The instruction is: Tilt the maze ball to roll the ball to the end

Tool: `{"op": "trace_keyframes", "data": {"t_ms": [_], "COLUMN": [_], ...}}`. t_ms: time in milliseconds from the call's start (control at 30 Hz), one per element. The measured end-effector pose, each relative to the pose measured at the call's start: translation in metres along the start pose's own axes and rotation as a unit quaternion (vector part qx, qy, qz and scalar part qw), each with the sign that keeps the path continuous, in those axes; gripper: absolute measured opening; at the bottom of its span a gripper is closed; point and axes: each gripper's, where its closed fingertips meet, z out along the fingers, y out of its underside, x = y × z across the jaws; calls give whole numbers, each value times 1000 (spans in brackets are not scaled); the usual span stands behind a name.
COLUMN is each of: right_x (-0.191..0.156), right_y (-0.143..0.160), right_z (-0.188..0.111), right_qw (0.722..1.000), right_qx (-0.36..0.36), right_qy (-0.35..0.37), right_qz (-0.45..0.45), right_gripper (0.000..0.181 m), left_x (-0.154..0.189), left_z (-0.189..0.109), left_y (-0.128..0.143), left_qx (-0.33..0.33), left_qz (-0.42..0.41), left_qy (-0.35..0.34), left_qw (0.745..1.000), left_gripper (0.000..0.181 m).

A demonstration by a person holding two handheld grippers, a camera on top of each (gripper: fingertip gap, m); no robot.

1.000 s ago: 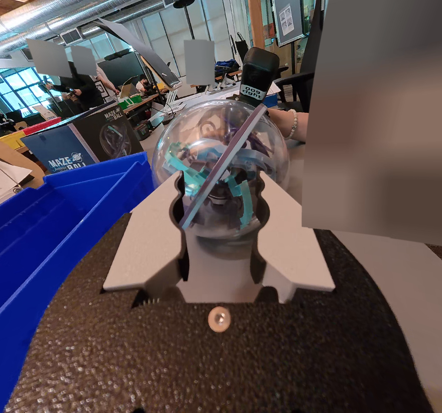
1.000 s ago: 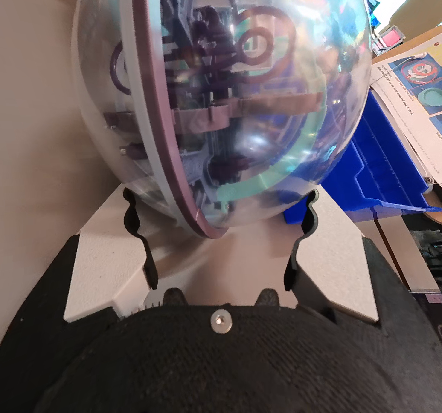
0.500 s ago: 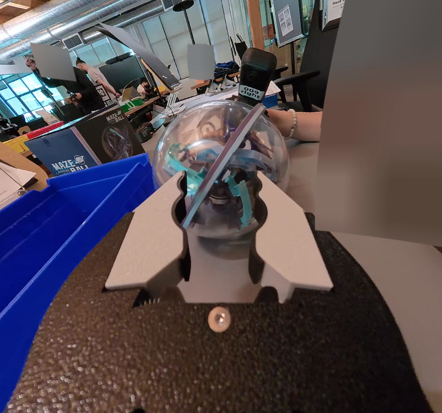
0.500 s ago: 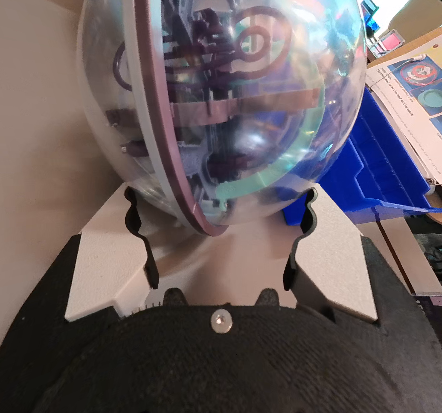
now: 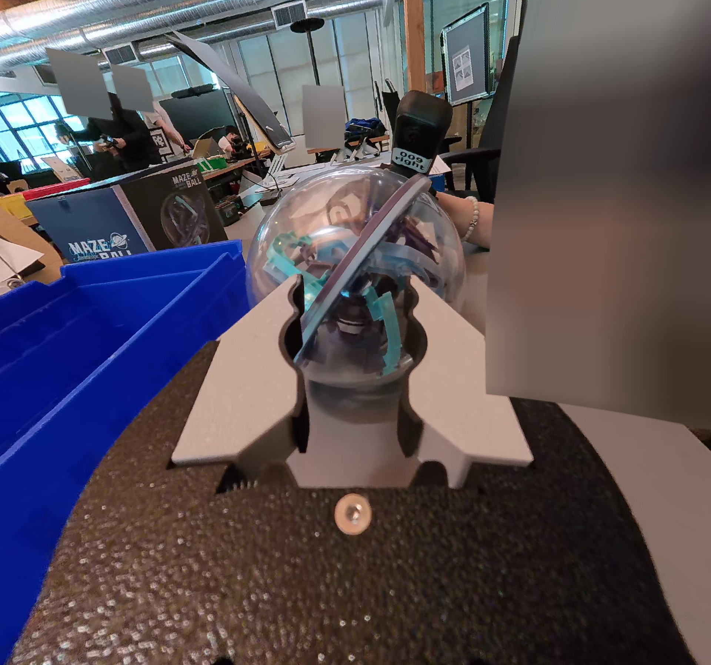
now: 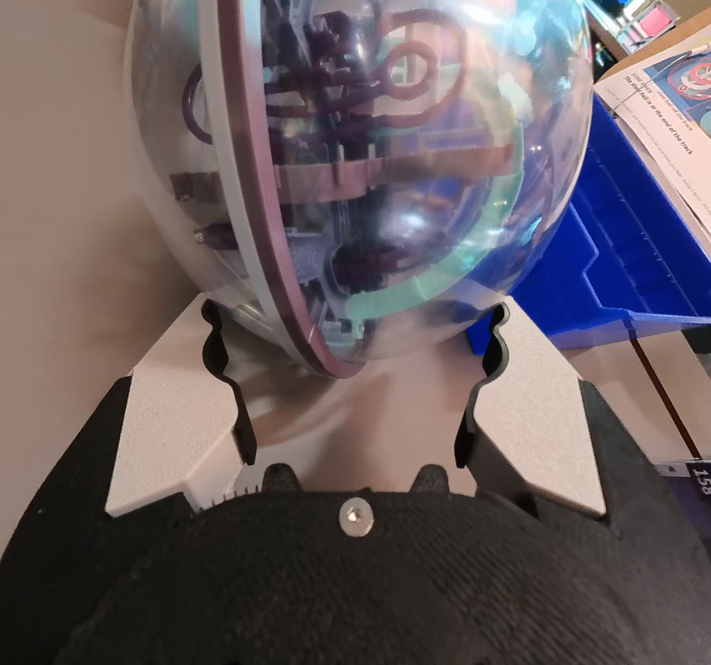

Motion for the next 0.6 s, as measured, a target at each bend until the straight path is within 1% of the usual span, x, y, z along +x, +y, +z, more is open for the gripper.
{"op": "trace_keyframes", "data": {"t_ms": [167, 333, 600], "right_x": [-1, -3, -5], "right_y": [0, 1, 1], "right_z": [1, 2, 2], "right_qw": [1000, 999, 997], "right_qx": [-7, -17, -26], "right_qy": [-4, -14, -20], "right_qz": [21, 47, 68], "right_gripper": [135, 134, 133], "left_x": [-4, -4, -8], "left_z": [-1, -3, -4], "left_y": [0, -3, -4], "left_qx": [9, 17, 30], "left_qz": [-22, -27, -40], "left_qy": [-3, -3, -10], "left_qw": [1000, 999, 999], "left_gripper": [46, 40, 40]}}
